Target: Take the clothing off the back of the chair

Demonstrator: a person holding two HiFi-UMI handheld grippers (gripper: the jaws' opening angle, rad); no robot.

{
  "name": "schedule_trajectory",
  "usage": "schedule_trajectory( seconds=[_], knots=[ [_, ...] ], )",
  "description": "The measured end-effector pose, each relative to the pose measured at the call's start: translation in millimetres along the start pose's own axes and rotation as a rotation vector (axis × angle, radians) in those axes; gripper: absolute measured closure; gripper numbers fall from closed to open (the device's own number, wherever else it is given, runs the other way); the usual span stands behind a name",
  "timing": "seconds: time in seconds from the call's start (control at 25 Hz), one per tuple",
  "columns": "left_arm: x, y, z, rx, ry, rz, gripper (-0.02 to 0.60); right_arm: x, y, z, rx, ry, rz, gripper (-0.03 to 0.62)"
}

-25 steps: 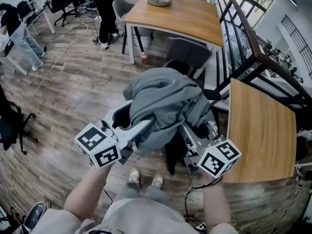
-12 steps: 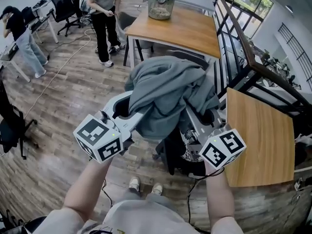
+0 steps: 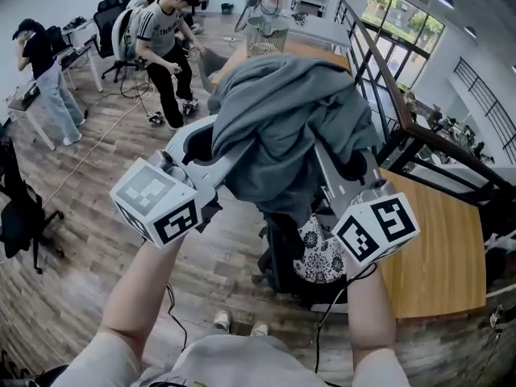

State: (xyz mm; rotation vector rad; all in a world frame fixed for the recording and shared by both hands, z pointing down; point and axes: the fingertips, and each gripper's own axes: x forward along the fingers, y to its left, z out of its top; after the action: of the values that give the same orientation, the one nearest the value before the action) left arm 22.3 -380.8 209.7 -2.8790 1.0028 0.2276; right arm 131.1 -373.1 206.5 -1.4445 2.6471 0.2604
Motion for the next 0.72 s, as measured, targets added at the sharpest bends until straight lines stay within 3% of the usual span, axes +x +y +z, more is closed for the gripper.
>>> schedule_trajectory(
  seconds=[0.24,0.48,0.6,0.72],
  knots=[
    [-18.4,-10.7,90.2,0.159,-0.097,0.007,0.44,-3.3,29.5,73.8,-0.032,-0.118,0.038,0.502],
    [-57.2,-12.8,190.1,0.325,-0.181,0.104,0.44,-2.7,69.9,150.7,-0.084,-0.228,0.11,0.5],
    [-86.3,-10.4,210.8,0.348,-0.179,0.178,0.44,-0.7,94.7,170.3,-0.096,-0.247,0.141,0.499],
    [-116.8,-3.9,209.2,0.358,-0.156,0.235,0.44,6.4,120.2,167.7,-0.092,-0.243,0.183,0.499]
  ],
)
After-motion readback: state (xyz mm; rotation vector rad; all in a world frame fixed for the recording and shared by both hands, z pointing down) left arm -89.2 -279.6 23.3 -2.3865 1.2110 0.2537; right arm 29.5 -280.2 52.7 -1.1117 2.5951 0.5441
